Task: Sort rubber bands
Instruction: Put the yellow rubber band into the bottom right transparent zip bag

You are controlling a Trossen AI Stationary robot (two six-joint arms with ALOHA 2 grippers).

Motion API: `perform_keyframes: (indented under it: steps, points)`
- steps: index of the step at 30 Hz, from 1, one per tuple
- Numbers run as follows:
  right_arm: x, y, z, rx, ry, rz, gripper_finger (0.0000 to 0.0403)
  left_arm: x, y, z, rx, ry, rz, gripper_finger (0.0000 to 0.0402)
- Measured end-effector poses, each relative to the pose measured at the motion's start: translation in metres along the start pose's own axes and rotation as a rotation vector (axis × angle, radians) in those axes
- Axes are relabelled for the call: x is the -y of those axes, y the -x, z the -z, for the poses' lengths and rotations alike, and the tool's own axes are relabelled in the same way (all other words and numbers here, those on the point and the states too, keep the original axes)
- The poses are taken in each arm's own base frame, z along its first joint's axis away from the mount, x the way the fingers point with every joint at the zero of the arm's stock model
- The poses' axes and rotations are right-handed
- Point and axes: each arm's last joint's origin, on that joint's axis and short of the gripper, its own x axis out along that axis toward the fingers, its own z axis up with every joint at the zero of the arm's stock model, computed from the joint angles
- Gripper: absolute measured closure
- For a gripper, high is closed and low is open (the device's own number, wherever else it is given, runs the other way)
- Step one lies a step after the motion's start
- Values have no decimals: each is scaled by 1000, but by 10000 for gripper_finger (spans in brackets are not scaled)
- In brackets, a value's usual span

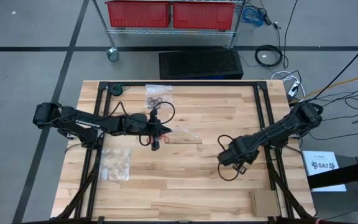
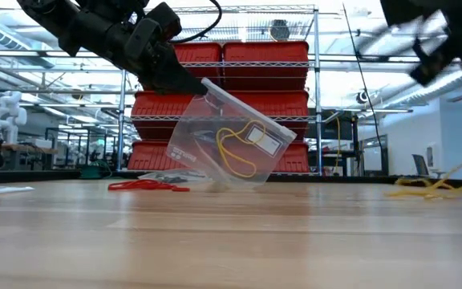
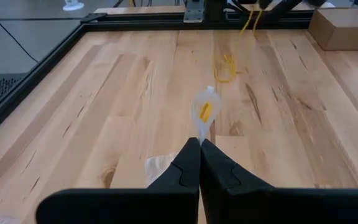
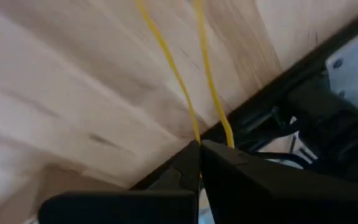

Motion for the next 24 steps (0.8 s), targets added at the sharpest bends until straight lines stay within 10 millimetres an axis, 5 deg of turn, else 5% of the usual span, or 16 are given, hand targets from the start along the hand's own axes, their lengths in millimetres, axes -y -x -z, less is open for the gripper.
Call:
perform_keyframes:
  steps: [6, 11, 16, 24]
  points:
    - [9, -40, -14, -57, -76, 10, 403, 0, 0, 0, 2, 0, 0, 400]
    - [1, -52, -28, 27, -72, -130, 402, 0, 0, 0, 2, 0, 0, 400]
    - [-6, -42, -32, 87, -55, -182, 369, 0, 0, 0, 2, 0, 0, 400]
    - [-18, -1, -33, 197, 31, -267, 256, 0, 0, 0, 1, 0, 0, 400]
